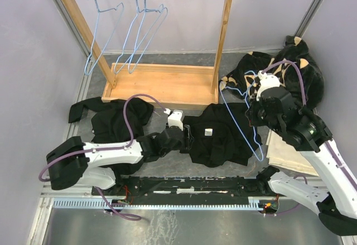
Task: Place the shirt on the hanger
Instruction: Hang the shirt on the hanger.
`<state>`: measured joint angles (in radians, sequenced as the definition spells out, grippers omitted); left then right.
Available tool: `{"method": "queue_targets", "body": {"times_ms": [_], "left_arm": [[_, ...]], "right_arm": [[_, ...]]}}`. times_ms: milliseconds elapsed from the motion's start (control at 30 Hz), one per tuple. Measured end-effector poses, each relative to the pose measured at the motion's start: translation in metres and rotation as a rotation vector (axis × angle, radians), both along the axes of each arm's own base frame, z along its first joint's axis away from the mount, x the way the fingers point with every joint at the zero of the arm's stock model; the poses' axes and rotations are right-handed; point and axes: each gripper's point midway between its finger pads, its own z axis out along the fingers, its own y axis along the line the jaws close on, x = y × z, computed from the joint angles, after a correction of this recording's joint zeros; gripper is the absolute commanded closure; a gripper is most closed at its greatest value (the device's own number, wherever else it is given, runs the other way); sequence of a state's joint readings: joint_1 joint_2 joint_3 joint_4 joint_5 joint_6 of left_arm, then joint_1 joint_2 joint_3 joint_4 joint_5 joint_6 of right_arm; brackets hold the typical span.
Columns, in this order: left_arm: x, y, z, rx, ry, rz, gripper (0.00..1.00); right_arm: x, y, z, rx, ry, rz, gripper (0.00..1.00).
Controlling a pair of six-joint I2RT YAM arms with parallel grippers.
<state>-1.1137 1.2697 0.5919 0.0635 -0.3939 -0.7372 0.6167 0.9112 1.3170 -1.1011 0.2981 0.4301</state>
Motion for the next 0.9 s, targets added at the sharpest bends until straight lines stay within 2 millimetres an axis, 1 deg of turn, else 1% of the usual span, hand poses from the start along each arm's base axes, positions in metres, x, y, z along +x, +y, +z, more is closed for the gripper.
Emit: {"method": "queue_targets", "body": {"times_ms": [133,200,333,367,400,500,633,767,900], "left_arm": [[-0.002,-0.011,-0.012,0.031,0.004,-0.005,0.50],[-0.004,-0.013,-0.018,0.049,0.009,-0.010,0.55],[-0.006,-0.014,-0.027,0.074,0.015,-0.001,0.70],[-0.006,-0.014,-0.027,0.074,0.014,0.003,0.76],[-0.004,-0.013,-0.027,0.073,0.012,0.012,0.83],[-0.002,-0.011,-0.027,0.078,0.006,0.030,0.97],[0.001,-0.008,-0.022,0.110,0.004,0.048,0.97],[0.004,-0.008,-0.006,0.118,-0.005,0.060,0.97],[0.003,0.004,0.013,0.104,-0.013,0.065,0.97]], "right_arm": [[-0.009,0.000,0.002,0.028,-0.019,0.037,1.00],[-0.014,-0.001,0.006,0.039,-0.043,0.056,1.00],[-0.025,-0.009,0.013,0.045,-0.096,0.085,1.00],[-0.027,-0.011,0.015,0.045,-0.107,0.090,1.00],[-0.030,-0.013,0.017,0.045,-0.123,0.100,1.00],[-0.039,-0.017,0.019,0.033,-0.141,0.137,1.00],[-0.048,-0.021,0.016,-0.007,-0.134,0.184,1.00],[-0.058,-0.022,0.020,-0.044,-0.121,0.259,1.00],[-0.069,-0.017,0.025,-0.075,-0.097,0.366,1.00]]}}
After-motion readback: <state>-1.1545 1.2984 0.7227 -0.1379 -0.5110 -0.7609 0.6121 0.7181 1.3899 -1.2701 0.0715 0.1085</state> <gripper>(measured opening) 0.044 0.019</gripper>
